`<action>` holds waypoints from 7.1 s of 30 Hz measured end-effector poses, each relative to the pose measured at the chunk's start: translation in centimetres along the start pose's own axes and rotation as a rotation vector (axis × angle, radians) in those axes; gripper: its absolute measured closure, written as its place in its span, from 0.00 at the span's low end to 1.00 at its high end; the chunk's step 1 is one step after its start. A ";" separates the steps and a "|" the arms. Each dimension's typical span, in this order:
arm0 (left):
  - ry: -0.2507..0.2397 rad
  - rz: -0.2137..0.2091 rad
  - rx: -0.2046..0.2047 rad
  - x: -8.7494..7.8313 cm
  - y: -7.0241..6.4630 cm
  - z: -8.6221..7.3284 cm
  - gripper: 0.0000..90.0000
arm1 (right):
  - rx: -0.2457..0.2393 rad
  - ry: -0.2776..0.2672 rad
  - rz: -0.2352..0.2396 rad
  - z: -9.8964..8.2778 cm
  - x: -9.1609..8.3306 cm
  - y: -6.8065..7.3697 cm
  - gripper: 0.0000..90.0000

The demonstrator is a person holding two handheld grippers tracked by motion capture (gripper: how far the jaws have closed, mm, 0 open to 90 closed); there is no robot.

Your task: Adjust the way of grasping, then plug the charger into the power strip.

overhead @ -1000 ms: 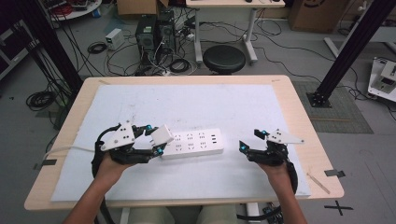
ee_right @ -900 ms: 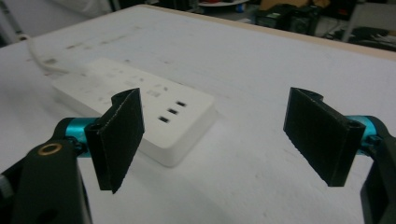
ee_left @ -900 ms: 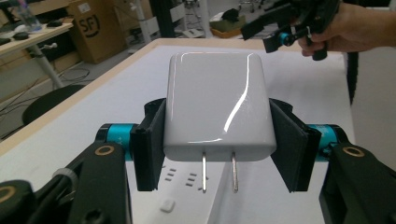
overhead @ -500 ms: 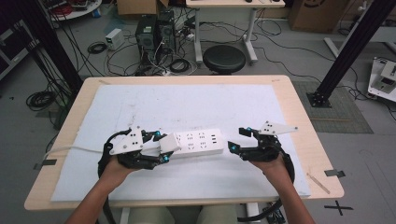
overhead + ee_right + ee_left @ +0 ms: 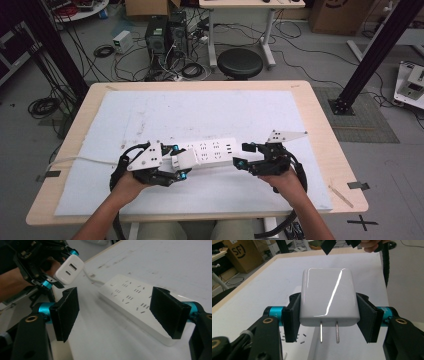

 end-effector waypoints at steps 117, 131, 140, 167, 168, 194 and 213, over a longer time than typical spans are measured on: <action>-0.032 0.202 -0.313 -1.3 2.8 -4.0 0.25 | -0.150 0.513 -0.214 -0.1 -0.1 -2.6 0.70; -0.042 0.204 -0.320 -1.4 2.9 -4.1 0.25 | -0.159 0.517 -0.300 -0.1 -3.7 -3.8 0.70; -0.052 0.220 -0.340 -2.1 3.3 -4.8 0.25 | -0.160 0.512 -0.292 0.7 -3.3 -4.0 0.70; -0.080 0.276 -0.364 -4.5 3.2 -5.6 0.25 | -0.283 0.537 -0.260 4.8 -1.8 -4.5 0.70; -0.084 0.275 -0.365 -4.5 3.2 -5.5 0.25 | -0.292 0.543 -0.257 4.9 -1.4 -4.5 0.70; -0.093 0.276 -0.393 -4.8 3.6 -6.8 0.25 | -0.323 0.597 -0.213 5.8 -0.2 -5.6 0.70; -0.099 0.275 -0.387 -4.9 3.5 -6.5 0.25 | -0.207 0.664 -0.358 2.7 -6.7 -7.2 0.70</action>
Point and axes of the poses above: each handheld gripper's, and its own axes: x roughly forward along the jaws, z roughly out of its top, y roughly to its left, the point moved 4 cm from there along x, roughly forward along the jaws, and after that the axes turned 5 degrees about y, right-handed, at the moved point
